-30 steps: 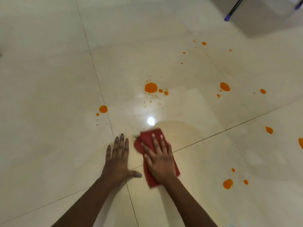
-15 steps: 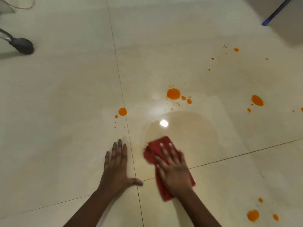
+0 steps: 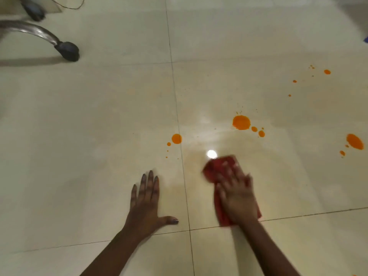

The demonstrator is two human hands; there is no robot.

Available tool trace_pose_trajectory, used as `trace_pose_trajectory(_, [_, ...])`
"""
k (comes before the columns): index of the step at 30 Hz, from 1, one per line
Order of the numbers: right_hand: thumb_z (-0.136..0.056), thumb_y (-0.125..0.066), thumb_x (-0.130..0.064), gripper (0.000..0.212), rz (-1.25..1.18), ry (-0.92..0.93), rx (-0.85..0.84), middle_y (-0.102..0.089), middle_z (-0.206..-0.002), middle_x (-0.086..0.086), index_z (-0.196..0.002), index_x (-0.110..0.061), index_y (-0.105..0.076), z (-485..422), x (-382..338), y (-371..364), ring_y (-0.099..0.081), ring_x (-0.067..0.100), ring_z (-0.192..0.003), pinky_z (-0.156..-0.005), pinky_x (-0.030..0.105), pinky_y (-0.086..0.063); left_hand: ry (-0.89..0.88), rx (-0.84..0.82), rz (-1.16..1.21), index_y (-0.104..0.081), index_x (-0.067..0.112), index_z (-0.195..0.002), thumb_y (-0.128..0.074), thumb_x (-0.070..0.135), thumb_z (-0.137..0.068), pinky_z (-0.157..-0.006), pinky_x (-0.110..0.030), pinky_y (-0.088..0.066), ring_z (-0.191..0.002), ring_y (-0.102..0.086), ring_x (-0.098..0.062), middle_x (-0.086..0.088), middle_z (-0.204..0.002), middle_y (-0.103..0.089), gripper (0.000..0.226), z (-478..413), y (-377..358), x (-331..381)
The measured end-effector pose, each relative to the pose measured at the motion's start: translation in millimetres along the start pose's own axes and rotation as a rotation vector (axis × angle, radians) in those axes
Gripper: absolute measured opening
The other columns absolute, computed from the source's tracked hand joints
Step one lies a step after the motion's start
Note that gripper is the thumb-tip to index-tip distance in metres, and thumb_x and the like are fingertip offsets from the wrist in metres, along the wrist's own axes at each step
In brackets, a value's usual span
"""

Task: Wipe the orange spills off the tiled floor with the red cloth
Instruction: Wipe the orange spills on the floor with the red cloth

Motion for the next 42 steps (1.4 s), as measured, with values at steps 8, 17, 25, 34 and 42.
trace_pose_trajectory(8, [-0.089, -0.007, -0.044, 0.059, 0.018, 0.170, -0.163, -0.007, -0.157, 0.002, -0.146, -0.035, -0.020, -95, -102, -9, 0.001, 0.029, -0.144, -0.114, 0.052, 0.000, 0.014, 0.045, 0.039, -0.007, 0.007, -0.148, -0.026, 0.096, -0.056, -0.111, -0.037, 0.008, -0.143, 0.007, -0.024, -0.009, -0.156, 0.007, 0.130, 1, 3, -10])
trace_pose_trajectory(17, [-0.097, -0.019, -0.042, 0.050, -0.006, -0.097, -0.094, -0.004, -0.158, 0.004, -0.147, -0.038, -0.013, -175, -88, -4, 0.002, 0.028, -0.144, -0.113, 0.053, -0.004, 0.094, 0.026, 0.036, -0.012, 0.003, -0.147, -0.022, 0.099, -0.053, -0.110, -0.043, 0.004, -0.143, 0.001, -0.027, -0.013, -0.156, 0.002, 0.135, -6, 8, -41])
trace_pose_trajectory(25, [-0.094, -0.019, -0.041, 0.049, 0.013, 0.299, -0.132, -0.017, -0.155, -0.002, -0.143, -0.042, -0.024, -83, -105, -17, -0.003, 0.022, -0.143, -0.114, 0.047, -0.004, 0.264, 0.121, 0.133, 0.012, 0.020, -0.146, -0.025, 0.103, -0.037, -0.110, -0.053, 0.003, -0.141, 0.020, -0.022, -0.008, -0.155, 0.018, 0.142, 4, 9, -75])
trace_pose_trajectory(34, [-0.096, -0.021, -0.038, 0.048, 0.024, 0.533, -0.176, -0.015, -0.156, 0.002, -0.144, -0.037, -0.025, -148, -210, -28, -0.004, 0.028, -0.144, -0.114, 0.054, -0.006, 0.318, 0.135, 0.189, 0.001, 0.011, -0.146, -0.027, 0.101, -0.042, -0.112, -0.052, -0.002, -0.142, 0.013, -0.025, -0.012, -0.156, 0.009, 0.141, 8, 14, -81])
trace_pose_trajectory(42, [-0.098, -0.023, -0.037, 0.049, 0.001, 0.168, -0.156, -0.001, -0.158, -0.002, -0.146, -0.041, -0.016, -246, -227, -24, 0.006, 0.024, -0.144, -0.113, 0.051, -0.002, 0.379, 0.102, 0.179, -0.021, 0.002, -0.145, -0.024, 0.101, -0.043, -0.109, -0.045, 0.001, -0.142, -0.004, -0.028, -0.016, -0.155, -0.010, 0.142, 13, 17, -96])
Point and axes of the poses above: each hand's wrist, its own z-axis away from the middle knuckle, its own y-axis out of the back of the hand, x = y × z, the point moved 2 cm from there along -z, towards the middle knuckle
